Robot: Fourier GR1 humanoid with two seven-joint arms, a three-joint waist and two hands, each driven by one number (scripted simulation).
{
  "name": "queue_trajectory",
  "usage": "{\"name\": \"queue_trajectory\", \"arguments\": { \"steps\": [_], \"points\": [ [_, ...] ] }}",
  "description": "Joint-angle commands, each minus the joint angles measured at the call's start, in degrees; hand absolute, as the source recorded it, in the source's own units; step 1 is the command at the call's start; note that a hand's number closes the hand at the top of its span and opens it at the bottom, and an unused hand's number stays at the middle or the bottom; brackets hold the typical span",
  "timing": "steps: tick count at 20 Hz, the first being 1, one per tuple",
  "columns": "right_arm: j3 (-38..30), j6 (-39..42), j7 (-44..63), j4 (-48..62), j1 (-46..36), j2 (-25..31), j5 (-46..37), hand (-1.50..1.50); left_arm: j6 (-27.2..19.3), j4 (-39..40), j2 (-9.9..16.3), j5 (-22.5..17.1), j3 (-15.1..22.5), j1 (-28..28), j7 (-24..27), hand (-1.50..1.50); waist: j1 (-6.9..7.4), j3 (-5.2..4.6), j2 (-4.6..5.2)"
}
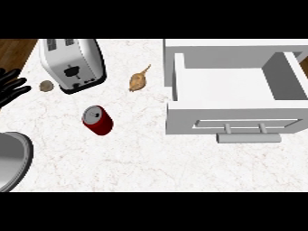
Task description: Pick up the can, place it into the drawer and close the drawer
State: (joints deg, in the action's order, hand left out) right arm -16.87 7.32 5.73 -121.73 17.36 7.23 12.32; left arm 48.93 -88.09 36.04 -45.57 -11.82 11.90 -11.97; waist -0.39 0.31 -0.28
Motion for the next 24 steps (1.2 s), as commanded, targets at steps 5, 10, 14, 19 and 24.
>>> {"name": "queue_trajectory", "arguments": {
  "steps": [5, 10, 14, 19, 24],
  "points": [
    [-3.2, 2.3, 0.6, 0.5, 0.2, 1.1, 2.8, -1.50, -5.8, 4.2, 1.1, -12.6, 3.1, 3.2, -9.8, -1.50, -0.09, -0.27, 0.28],
    [-9.2, 6.9, -2.0, 2.2, 2.8, 2.4, 8.6, -1.50, -3.2, 8.2, 0.2, -12.3, 2.7, 4.3, -11.4, -1.50, -0.19, -0.30, 0.27],
    [-5.7, 5.1, 2.2, -3.8, 3.3, 0.0, 5.0, -1.50, -5.4, 9.2, -2.5, -11.1, 4.4, 5.1, -13.6, -1.50, -0.16, -0.33, 0.32],
    [-13.9, 13.1, -4.7, 2.5, 6.9, 2.0, 11.3, -1.50, -12.0, 8.3, -6.1, -7.4, 6.7, 10.1, -15.4, -1.50, -0.35, -0.28, 0.24],
    [-12.2, 14.8, -3.4, -3.9, 12.0, -3.1, 10.1, -1.50, -11.5, 9.4, -10.1, -0.2, 7.4, 9.9, -12.6, -1.50, -0.48, -0.31, 0.25]
  ]
}}
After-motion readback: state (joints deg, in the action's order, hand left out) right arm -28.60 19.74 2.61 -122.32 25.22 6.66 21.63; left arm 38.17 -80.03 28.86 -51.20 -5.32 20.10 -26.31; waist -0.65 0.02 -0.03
